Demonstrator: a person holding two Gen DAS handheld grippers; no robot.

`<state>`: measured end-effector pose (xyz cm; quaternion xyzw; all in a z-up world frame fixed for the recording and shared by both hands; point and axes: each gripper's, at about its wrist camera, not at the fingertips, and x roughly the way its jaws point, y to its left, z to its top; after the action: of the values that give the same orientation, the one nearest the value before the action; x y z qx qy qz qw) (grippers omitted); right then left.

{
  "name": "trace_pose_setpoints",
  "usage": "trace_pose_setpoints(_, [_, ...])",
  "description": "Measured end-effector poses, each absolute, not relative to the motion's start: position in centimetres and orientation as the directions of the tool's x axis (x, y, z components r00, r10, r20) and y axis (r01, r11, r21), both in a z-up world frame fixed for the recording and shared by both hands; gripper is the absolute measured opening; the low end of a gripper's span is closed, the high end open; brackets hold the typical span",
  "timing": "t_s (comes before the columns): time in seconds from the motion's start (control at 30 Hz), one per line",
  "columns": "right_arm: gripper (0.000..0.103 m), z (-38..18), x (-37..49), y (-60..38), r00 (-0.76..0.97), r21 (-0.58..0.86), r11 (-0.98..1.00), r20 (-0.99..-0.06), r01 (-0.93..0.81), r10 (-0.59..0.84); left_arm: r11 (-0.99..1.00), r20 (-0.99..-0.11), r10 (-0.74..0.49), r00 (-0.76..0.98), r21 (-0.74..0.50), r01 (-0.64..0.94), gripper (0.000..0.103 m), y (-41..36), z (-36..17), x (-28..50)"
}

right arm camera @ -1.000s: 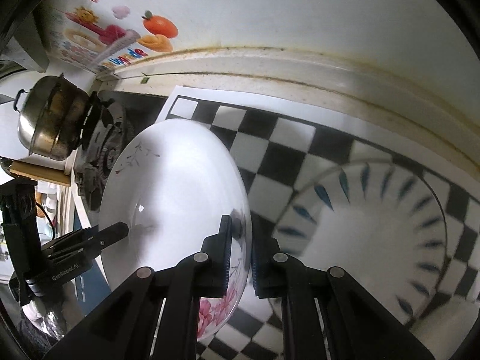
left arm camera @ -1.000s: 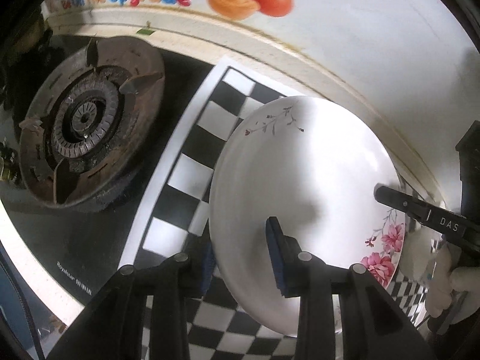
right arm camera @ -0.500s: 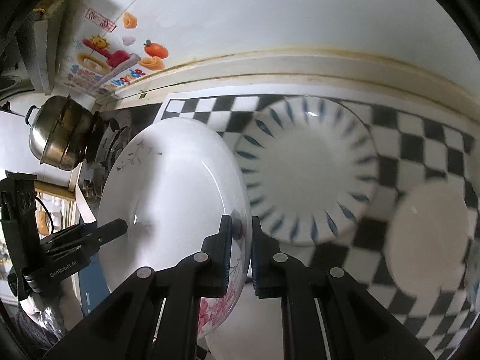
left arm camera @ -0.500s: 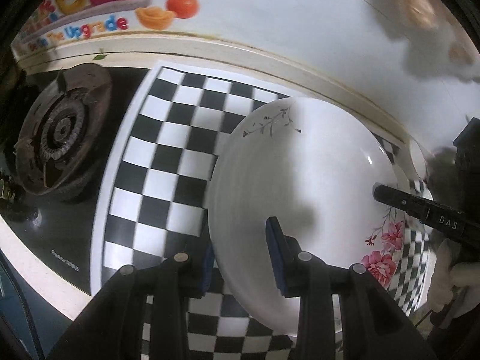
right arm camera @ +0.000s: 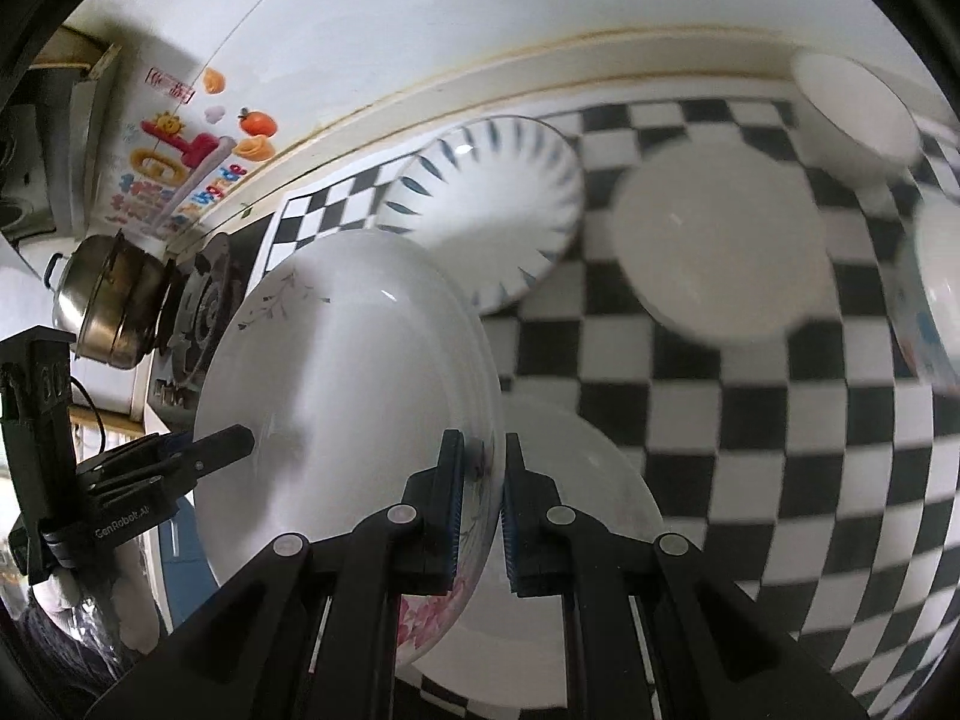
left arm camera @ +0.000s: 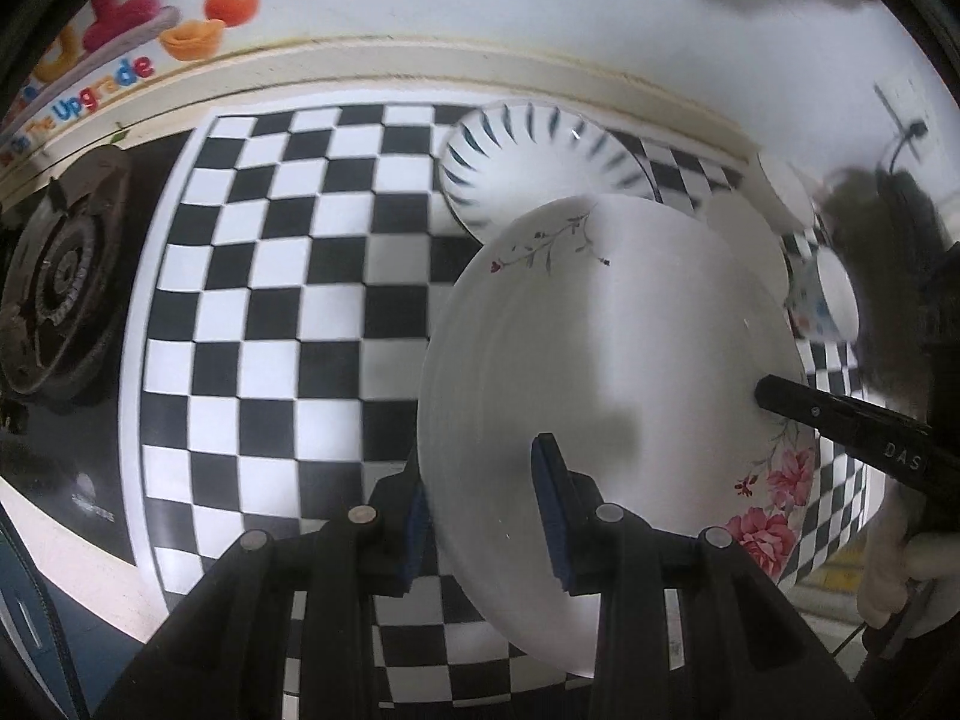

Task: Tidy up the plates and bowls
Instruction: 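Lower the large white plate onto the pink-flower plate with both grippers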

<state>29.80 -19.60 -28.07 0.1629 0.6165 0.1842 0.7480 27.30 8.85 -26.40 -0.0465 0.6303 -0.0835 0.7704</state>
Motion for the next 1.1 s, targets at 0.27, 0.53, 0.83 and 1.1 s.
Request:
trace_pose_setpoints(0.27, [0.013,-31.1,26.1,-22.2,0.14,0.466,0.885,-0.876,0.001,0.461,0.98,-0.977,-0.182,0.115,-0.17,0.104,0.03,6.3,-29.5,26.3])
trace_pose_setpoints(0.53, [0.013,-32.9,24.6,-23.8,0.125,0.46,0.887,-0.883,0.042,0.452,0.977,-0.983,-0.177,0.056,-0.169,0.128,0.03,4.3,-31.3,25.1])
trace_pose_setpoints(0.83, [0.013,-34.0,24.3,-23.8,0.098,0.43,0.902,-0.9,0.028,0.426,0.981,-0.986,-0.163,0.021,-0.16,0.108,0.03,3.9,-32.9,24.9])
trace_pose_setpoints(1.1, [0.013,-34.5,24.6,-24.1,0.094,0.444,0.894,-0.894,0.065,0.438,0.983,-0.99,-0.141,0.01,-0.139,0.121,0.032,3.3,-33.1,25.4])
